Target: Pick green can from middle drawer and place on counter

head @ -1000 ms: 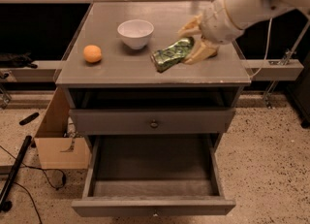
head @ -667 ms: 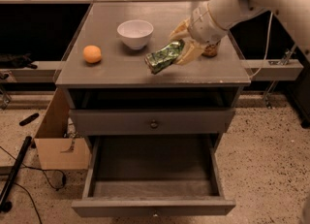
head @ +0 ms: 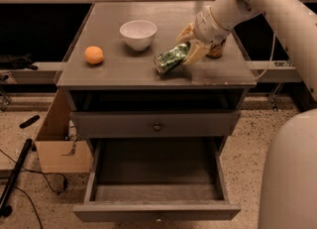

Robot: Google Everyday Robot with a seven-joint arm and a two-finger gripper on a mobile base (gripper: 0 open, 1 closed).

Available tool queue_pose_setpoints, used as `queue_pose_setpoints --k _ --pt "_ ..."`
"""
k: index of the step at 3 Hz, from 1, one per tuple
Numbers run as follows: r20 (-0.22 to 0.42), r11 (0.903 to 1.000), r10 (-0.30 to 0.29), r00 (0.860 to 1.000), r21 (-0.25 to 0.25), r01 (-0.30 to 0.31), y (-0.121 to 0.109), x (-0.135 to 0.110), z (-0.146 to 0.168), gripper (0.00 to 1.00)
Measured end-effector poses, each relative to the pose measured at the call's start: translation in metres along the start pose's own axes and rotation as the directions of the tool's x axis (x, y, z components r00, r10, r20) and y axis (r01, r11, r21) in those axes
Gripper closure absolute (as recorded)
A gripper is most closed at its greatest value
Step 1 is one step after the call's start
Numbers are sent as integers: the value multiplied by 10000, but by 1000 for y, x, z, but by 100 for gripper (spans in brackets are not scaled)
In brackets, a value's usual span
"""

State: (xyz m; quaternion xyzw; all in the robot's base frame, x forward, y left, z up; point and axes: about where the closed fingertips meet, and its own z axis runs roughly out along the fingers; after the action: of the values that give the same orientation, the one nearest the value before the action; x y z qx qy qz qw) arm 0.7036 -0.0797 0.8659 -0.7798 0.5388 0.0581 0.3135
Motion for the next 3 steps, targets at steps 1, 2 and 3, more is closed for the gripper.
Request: queue_pose_setpoints --k 1,2,3 --pt "-18 10000 24 10000 32 -24 -3 4 0 78" --pt "-18 10000 24 10000 32 -24 -3 4 0 55" --pt "-18 10000 24 10000 32 -24 -3 4 0 32"
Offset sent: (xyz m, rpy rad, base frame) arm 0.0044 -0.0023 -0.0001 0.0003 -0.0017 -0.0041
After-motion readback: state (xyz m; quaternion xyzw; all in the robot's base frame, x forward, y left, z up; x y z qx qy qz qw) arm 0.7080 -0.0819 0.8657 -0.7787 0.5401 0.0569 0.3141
